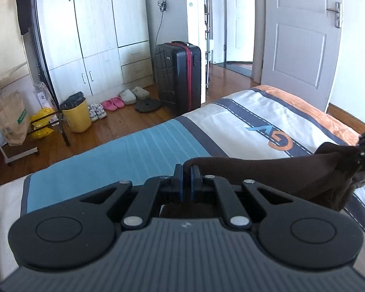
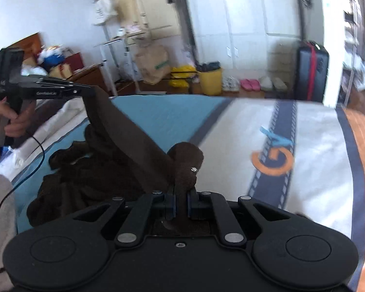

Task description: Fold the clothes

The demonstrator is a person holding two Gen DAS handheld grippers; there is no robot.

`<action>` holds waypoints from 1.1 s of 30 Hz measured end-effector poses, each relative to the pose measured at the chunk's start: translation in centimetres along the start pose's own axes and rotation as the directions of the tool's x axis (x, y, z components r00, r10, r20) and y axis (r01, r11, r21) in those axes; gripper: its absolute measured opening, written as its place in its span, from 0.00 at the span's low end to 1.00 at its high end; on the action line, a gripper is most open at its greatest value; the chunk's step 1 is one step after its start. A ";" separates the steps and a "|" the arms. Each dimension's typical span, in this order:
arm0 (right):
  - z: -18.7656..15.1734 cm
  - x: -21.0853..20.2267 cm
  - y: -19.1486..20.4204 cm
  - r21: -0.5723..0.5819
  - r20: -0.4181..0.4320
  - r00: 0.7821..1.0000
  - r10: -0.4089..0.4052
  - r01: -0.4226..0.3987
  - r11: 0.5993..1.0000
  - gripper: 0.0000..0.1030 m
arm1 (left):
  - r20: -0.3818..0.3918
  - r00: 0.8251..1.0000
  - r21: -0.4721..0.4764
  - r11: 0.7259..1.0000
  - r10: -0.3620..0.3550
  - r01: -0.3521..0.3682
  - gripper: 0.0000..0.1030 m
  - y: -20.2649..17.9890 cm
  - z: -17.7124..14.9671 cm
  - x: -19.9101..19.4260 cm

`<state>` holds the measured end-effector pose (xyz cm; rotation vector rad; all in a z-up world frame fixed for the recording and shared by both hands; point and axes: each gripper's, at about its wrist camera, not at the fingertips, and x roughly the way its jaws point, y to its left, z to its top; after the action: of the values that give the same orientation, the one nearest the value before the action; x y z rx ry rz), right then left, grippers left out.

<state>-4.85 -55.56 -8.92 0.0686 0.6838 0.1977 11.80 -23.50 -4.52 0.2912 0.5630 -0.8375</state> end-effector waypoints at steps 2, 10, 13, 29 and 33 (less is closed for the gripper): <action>1.0 0.3 0.6 -0.027 0.004 0.999 -0.048 0.048 0.998 0.10 | -0.020 1.000 -0.038 0.999 -0.016 0.016 0.05 0.6 0.1 0.8; 10.9 3.5 -2.8 -0.012 0.064 0.981 -0.183 0.184 0.983 0.07 | 0.030 0.998 -0.039 0.997 0.061 -0.060 0.05 4.6 7.3 5.3; 16.3 6.4 -4.5 0.007 0.102 0.974 -0.203 0.204 0.979 0.07 | 0.108 0.978 -0.069 0.983 0.178 -0.171 0.05 6.4 11.3 7.2; 5.1 8.4 -1.8 0.242 -0.036 0.980 -0.197 0.200 0.949 0.48 | -0.197 0.927 -0.101 0.934 0.318 -0.342 0.49 2.2 0.4 12.1; -0.1 3.0 2.1 0.225 -0.085 0.993 -0.079 0.096 0.970 0.48 | -0.271 0.930 -0.228 0.922 0.249 -0.313 0.58 2.4 -2.6 7.1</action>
<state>-3.00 -52.90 -10.60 0.2529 0.7814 0.0355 16.50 -25.15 -10.67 0.2185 0.8286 -0.4394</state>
